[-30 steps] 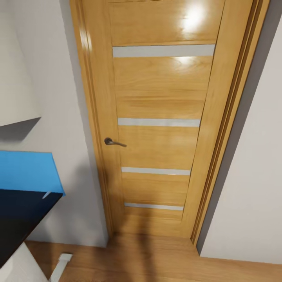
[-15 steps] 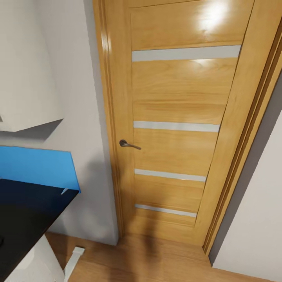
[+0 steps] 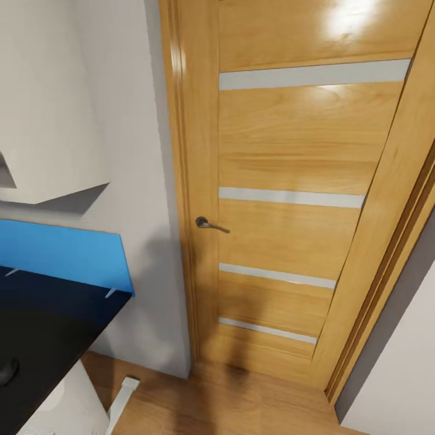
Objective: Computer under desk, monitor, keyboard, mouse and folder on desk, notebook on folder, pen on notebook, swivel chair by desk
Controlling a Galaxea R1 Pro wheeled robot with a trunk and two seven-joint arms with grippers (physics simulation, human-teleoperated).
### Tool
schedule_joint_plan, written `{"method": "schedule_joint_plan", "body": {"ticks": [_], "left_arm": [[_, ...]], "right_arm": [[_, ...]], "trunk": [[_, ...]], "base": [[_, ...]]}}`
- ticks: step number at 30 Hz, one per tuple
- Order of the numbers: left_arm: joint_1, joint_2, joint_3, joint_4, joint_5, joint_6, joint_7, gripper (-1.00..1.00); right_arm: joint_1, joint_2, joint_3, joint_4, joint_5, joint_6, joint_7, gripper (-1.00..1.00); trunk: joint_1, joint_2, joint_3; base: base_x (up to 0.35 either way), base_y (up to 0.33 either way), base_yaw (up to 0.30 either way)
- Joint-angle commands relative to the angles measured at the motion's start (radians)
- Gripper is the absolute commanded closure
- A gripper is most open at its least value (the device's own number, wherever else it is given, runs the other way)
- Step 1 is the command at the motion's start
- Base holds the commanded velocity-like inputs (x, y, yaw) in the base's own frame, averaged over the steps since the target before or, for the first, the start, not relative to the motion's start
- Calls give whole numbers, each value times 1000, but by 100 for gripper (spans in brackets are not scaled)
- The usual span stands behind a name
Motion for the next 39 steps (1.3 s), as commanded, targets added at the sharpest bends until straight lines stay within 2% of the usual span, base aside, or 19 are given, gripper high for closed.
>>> {"method": "schedule_joint_plan", "body": {"ticks": [1,2,3,4,8,15,24,29,31,39], "left_arm": [[-1,0,-1,6,4,-19,0,-100],[-1,0,-3,13,4,-53,0,-100],[-1,-1,-4,29,4,-118,-1,-100],[-1,-1,-4,40,4,-141,-1,-100],[-1,0,-5,62,3,-175,1,-100],[-1,0,-5,68,4,-183,2,-100],[-1,-1,-5,71,4,-181,3,-100],[-1,-1,-4,74,4,-179,4,-100],[-1,-1,-3,79,5,-180,4,-100],[-1,-1,-3,80,5,-181,4,-100]], "right_arm": [[-1,0,1,1,1,-3,0,-100],[-1,0,2,1,2,-3,0,-100],[-1,-1,3,2,4,-4,-1,-100],[-1,-1,3,1,4,-4,-1,-100],[-1,-2,3,0,5,-4,-3,-100],[-1,-2,3,0,6,-5,-3,-100],[-1,-2,4,1,7,-5,-3,-100],[-1,-2,4,2,41,-5,-3,-100],[-1,-2,4,2,70,-5,-4,-100],[-1,-3,4,3,92,-5,-2,-100]], "trunk": [[0,-1,-2],[0,-1,-3],[0,-1,-4],[0,-1,-4],[0,-1,-7],[0,-1,-12],[0,-1,-19],[0,-1,-22],[0,-1,-24],[0,-1,-29]], "base": [[15,0,231],[10,0,238],[4,0,246],[3,0,248],[1,0,250],[-81,0,251],[-285,0,251],[-326,0,251],[-227,0,251],[-128,0,171]]}}
